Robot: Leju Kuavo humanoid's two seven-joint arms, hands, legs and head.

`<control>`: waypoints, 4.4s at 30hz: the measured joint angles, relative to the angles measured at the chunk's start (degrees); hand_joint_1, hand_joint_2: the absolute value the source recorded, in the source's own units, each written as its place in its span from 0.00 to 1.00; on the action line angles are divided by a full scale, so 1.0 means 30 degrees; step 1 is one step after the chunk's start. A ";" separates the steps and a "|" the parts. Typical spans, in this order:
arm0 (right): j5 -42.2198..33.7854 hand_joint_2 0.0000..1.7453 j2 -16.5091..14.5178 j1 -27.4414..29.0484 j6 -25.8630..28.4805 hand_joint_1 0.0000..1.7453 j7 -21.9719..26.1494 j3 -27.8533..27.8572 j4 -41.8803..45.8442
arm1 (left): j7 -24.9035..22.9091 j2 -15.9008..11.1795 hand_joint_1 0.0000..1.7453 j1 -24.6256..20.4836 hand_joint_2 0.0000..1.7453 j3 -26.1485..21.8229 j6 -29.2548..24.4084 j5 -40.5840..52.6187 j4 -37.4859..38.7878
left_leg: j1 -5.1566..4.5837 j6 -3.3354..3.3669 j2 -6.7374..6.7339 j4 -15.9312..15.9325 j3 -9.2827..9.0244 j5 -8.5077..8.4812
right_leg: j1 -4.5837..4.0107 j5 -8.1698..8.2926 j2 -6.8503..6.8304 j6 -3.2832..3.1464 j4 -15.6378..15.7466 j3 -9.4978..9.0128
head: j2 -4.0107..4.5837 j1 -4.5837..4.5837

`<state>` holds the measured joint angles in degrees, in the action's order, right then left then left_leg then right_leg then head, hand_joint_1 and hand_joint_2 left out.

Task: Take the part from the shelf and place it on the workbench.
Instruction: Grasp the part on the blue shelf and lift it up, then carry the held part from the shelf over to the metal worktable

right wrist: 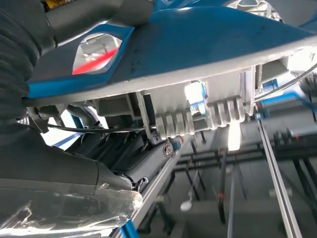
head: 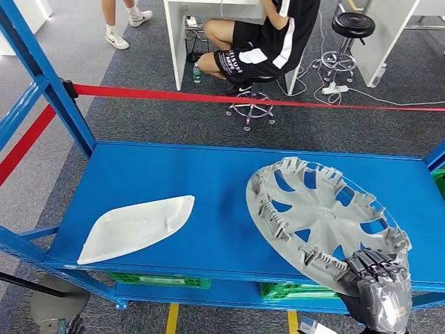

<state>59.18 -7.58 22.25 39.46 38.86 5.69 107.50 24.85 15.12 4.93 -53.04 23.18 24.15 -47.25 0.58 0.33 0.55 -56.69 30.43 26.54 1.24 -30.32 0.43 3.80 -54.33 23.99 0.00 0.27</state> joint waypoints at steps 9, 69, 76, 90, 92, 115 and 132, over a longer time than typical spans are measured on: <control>-0.0400 1.00 -0.1531 -0.0257 -0.0002 1.00 0.0341 -0.0125 0.2324 | -0.0115 0.0430 0.00 0.0062 0.00 -0.0430 0.0271 -0.0086 -0.0681 | 0.0001 -0.0004 0.0011 0.0000 -0.0011 -0.0004 | -0.0001 -0.0006 -0.0018 -0.0006 -0.0044 -0.0040 | 0.0000 0.0000; -0.3203 1.00 -0.0704 0.0937 -0.0024 0.97 -0.0244 -0.2060 0.4252 | 0.1228 0.1053 0.00 0.1021 1.00 0.1714 -0.3922 0.0532 -0.2765 | 0.0064 -0.0457 0.0025 -0.1358 -0.0247 0.0937 | -0.0211 0.2031 -0.0112 -0.0833 -0.1384 0.3394 | 0.0000 -0.0166; -0.3041 1.00 -0.0503 0.0837 -0.0022 0.97 -0.0611 -0.2342 0.4259 | 0.1209 0.1104 0.00 0.1013 1.00 0.1710 -0.3951 0.0324 -0.2885 | -0.0021 0.0319 -0.0020 0.0126 -0.0332 0.0132 | -0.0138 0.1261 -0.0099 -0.0048 -0.2482 0.4134 | 0.0000 -0.0184; -0.3966 1.00 -0.0367 0.1004 -0.0016 0.97 0.0316 -0.2039 0.4521 | 0.1476 0.1067 0.00 0.0920 1.00 0.2157 -0.4414 0.0390 -0.2905 | -0.0161 -0.0349 -0.0245 -0.0211 0.1620 -0.1275 | -0.0316 0.0596 -0.0130 -0.0853 -0.0645 0.1315 | 0.0000 -0.0233; -0.3929 1.00 -0.0367 0.1131 -0.0016 0.97 0.0334 -0.1879 0.4664 | 0.1618 0.1044 0.00 0.0889 1.00 0.2319 -0.4616 0.0503 -0.2893 | -0.0139 -0.0523 -0.0229 -0.1746 0.2092 0.0526 | -0.0256 0.1050 -0.0030 -0.1089 -0.0614 0.1725 | 0.0000 -0.0182; -0.3245 1.00 -0.0937 0.3522 -0.0009 0.97 0.0363 -0.0417 0.6348 | 0.2022 0.0774 0.00 0.0373 1.00 0.4752 -0.6025 0.0929 -0.1477 | -0.0239 0.0325 -0.1775 0.0144 0.1089 -0.0956 | -0.0328 0.0782 -0.0805 -0.0051 -0.2673 0.2079 | 0.0000 -0.0357; -0.3294 1.00 -0.1731 0.4739 -0.0002 0.97 0.0345 0.0181 0.7534 | 0.2218 0.0568 0.00 0.0063 1.00 0.5885 -0.6444 0.0699 -0.0662 | -0.0243 0.0206 0.1302 0.0483 -0.1536 0.0865 | -0.0537 0.3354 0.1739 -0.0910 -0.0610 0.4247 | 0.0000 -0.0308</control>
<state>49.30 -12.77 36.47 39.45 39.90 6.23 130.10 31.50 16.82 5.12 -35.38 3.85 26.25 -49.23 -0.15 0.95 4.46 -55.25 25.82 29.14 -0.38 -20.26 5.65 1.07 -56.15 36.73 0.00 -0.66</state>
